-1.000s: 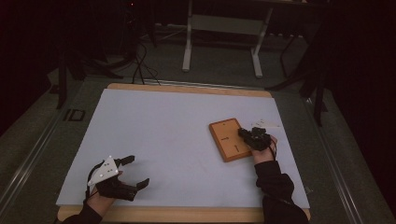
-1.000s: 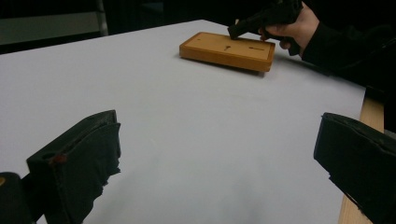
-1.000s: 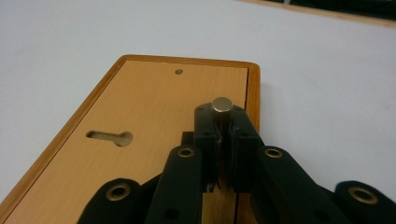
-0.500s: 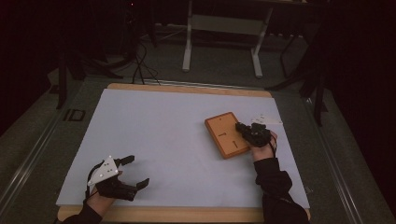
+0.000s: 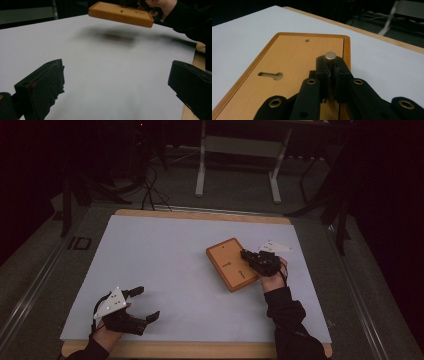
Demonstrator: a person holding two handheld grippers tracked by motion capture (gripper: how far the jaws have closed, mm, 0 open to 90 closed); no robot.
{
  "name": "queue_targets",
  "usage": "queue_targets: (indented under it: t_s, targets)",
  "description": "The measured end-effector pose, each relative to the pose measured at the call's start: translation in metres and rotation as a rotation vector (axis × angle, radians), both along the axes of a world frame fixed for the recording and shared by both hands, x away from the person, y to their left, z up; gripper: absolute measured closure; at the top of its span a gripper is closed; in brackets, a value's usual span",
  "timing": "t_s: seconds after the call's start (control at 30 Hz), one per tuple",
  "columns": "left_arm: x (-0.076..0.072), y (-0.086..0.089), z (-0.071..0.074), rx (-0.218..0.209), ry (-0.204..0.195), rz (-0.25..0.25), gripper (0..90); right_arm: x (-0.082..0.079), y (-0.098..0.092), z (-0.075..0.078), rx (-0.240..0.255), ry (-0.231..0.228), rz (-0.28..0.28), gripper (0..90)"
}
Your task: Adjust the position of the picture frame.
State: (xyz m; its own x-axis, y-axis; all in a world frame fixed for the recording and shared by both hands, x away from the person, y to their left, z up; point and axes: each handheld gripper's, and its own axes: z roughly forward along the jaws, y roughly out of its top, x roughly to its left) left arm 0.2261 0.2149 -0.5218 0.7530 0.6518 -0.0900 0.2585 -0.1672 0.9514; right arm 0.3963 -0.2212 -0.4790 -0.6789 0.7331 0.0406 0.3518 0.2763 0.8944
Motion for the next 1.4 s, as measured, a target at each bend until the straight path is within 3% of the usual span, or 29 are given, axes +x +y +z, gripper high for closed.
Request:
queue_targets:
  t_s: [0.5,0.9,1.07,1.4]
  targets:
    - [0.0,0.0,0.0,0.001,0.001,-0.002,0.8,-0.01,0.044,0.0,0.032,0.006,0.152,84.7]
    - [0.0,0.0,0.0,-0.003,0.002,-0.004,0.8,-0.02,0.077,-0.014,-0.026,0.016,0.264,84.7]
    - [0.0,0.0,0.0,0.003,0.0,-0.005,0.8,-0.022,0.089,-0.026,-0.016,0.057,0.336,84.7]
    - [-0.001,-0.001,-0.001,0.006,-0.005,-0.015,0.8,-0.024,0.104,-0.04,-0.044,0.083,0.405,84.5]
